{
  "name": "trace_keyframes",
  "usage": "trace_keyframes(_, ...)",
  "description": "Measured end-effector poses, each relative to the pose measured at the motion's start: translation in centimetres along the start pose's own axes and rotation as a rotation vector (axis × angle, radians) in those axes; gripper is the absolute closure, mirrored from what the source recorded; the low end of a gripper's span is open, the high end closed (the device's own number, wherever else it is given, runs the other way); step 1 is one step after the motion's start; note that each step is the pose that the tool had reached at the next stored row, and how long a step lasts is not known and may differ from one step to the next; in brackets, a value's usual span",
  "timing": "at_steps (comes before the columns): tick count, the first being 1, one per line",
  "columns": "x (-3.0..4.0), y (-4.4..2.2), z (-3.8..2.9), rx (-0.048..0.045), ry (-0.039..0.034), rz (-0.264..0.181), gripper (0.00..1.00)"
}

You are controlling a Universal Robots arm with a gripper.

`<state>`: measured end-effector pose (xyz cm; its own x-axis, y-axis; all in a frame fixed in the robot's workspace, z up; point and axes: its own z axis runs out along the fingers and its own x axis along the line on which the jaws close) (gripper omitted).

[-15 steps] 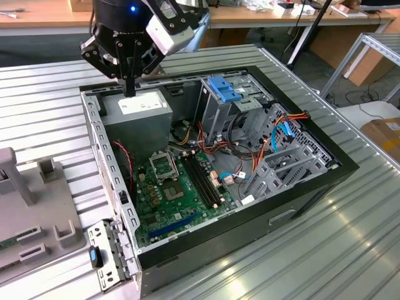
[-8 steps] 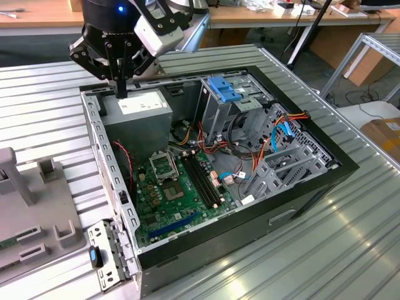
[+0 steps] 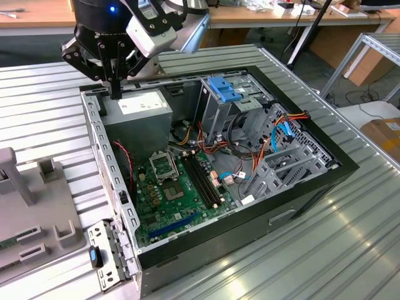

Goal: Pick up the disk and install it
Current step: 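Reach for the disk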

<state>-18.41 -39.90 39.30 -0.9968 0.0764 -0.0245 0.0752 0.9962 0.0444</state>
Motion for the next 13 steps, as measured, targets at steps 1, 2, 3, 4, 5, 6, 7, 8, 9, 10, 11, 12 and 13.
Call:
trace_keyframes(1, 0.38, -0.03, -0.01, 0.0, 0.0001, 0.0, 0.89)
trace_keyframes(2, 0.72, -0.05, -0.02, 0.0, 0.0, 0.0, 0.89)
trace_keyframes(3, 1.16, -0.08, -0.03, 0.0, 0.0001, 0.0, 0.89)
trace_keyframes(4, 1.83, -0.13, -0.05, 0.0, 0.0001, 0.0, 0.89)
trace_keyframes(5, 2.35, -0.17, -0.06, 0.0001, 0.0001, 0.0, 0.89)
trace_keyframes(6, 3.1, -0.23, -0.08, 0.0, 0.0001, 0.0, 0.89)
trace_keyframes(7, 3.38, -0.25, -0.08, 0.0, 0.0, 0.0, 0.89)
trace_keyframes(8, 3.61, -0.27, -0.09, 0.0, 0.0, 0.0, 0.89)
trace_keyframes(9, 4.18, -0.31, -0.1, 0.0, 0.0, 0.0, 0.89)
trace_keyframes(10, 4.45, -0.33, -0.11, 0.0, 0.0, 0.0, 0.89)
trace_keyframes(11, 4.73, -0.35, -0.12, 0.0001, 0.0001, 0.0, 0.89)
trace_keyframes(12, 5.0, -0.38, -0.12, 0.0001, 0.0001, 0.0, 0.89)
trace_keyframes(13, 5.27, -0.4, -0.13, 0.0, 0.0001, 0.0, 0.89)
